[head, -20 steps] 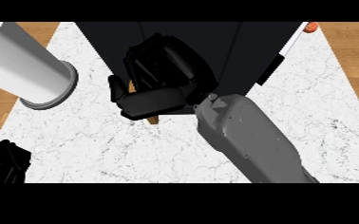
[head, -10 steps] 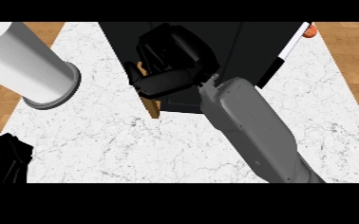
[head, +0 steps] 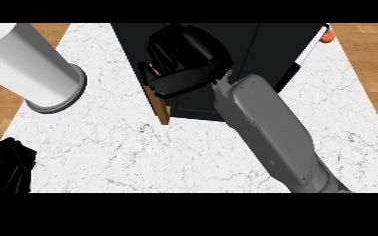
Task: Pick up the wine, place it into the cabinet and close the cabinet
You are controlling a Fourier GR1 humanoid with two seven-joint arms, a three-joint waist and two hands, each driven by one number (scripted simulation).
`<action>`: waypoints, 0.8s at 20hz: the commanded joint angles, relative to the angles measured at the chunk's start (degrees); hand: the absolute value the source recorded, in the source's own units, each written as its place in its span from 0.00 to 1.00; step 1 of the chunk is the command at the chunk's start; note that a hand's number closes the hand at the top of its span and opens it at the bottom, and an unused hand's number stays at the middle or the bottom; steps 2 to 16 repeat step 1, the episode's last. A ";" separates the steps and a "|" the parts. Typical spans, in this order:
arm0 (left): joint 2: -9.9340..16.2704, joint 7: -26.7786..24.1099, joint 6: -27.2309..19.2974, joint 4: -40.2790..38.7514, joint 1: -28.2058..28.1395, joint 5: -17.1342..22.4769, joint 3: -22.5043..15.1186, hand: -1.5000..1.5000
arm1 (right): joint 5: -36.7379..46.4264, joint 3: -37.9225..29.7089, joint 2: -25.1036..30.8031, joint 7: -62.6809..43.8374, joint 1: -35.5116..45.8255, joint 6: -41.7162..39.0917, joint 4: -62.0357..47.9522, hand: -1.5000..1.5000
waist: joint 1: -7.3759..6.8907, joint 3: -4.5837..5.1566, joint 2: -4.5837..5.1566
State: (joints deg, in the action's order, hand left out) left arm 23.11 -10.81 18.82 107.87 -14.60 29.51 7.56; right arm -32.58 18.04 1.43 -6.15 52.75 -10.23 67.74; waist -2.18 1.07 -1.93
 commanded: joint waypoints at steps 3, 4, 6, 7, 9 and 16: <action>-0.05 0.56 -0.06 -1.12 1.82 0.02 -0.18 1.00 | 1.30 -6.91 4.36 0.56 2.31 4.30 -7.61 1.00 | 1.26 -1.01 2.59; -0.05 0.56 -0.06 -1.12 1.82 0.02 -0.18 1.00 | 1.30 -6.91 4.36 0.56 2.31 4.30 -7.61 1.00 | 1.26 -1.01 2.59; -0.05 0.56 -0.06 -1.12 1.82 0.02 -0.18 1.00 | 1.30 -6.91 4.36 0.56 2.31 4.30 -7.61 1.00 | 1.26 -1.01 2.59; -0.05 0.56 -0.06 -1.12 1.82 0.02 -0.18 1.00 | 1.30 -6.91 4.36 0.56 2.31 4.30 -7.61 1.00 | 1.26 -1.01 2.59; -0.05 0.56 -0.06 -1.12 1.82 0.02 -0.18 1.00 | 1.30 -6.91 4.36 0.56 2.31 4.30 -7.61 1.00 | 1.26 -1.01 2.59; -0.05 0.56 -0.06 -1.12 1.82 0.02 -0.18 1.00 | 1.30 -6.91 4.36 0.56 2.31 4.30 -7.61 1.00 | 1.26 -1.01 2.59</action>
